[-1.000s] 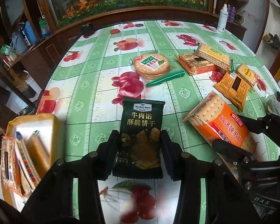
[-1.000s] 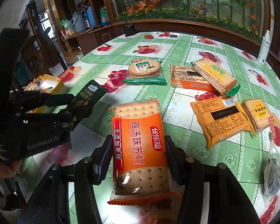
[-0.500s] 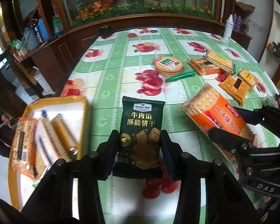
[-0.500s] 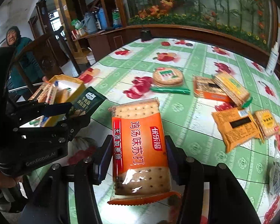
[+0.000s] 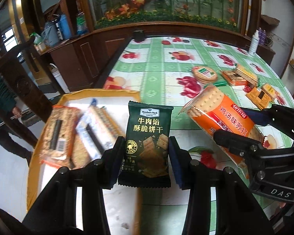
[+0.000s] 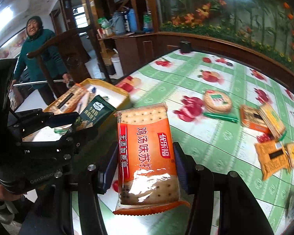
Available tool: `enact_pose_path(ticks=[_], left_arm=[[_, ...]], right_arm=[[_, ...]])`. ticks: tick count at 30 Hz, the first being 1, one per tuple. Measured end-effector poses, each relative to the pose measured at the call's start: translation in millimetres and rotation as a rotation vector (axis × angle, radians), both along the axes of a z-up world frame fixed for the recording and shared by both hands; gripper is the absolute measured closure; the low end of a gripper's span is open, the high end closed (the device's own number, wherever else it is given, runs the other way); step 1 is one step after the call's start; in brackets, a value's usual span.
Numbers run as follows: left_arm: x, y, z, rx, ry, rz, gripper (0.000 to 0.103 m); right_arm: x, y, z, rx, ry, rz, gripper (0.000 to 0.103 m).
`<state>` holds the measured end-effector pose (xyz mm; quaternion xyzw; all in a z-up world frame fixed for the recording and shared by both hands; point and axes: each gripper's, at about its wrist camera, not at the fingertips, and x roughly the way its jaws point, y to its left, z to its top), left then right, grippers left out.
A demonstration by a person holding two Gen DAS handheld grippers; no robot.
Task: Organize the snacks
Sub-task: 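Carry both packs to the white tray and release them there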
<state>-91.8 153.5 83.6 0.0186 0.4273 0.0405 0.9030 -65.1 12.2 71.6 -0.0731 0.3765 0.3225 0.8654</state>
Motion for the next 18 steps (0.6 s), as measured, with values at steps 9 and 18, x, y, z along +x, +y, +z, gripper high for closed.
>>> enact_pose_path(ticks=[9,18], left_arm=[[-13,43,-1,-0.003,-0.003,0.088,0.056],[-28,86,-4,-0.001,-0.001,0.165,0.056]], right_arm=[[-3,41,4,0.008,-0.005,0.072,0.049],[-4,81,3,0.001,0.002,0.139,0.049]])
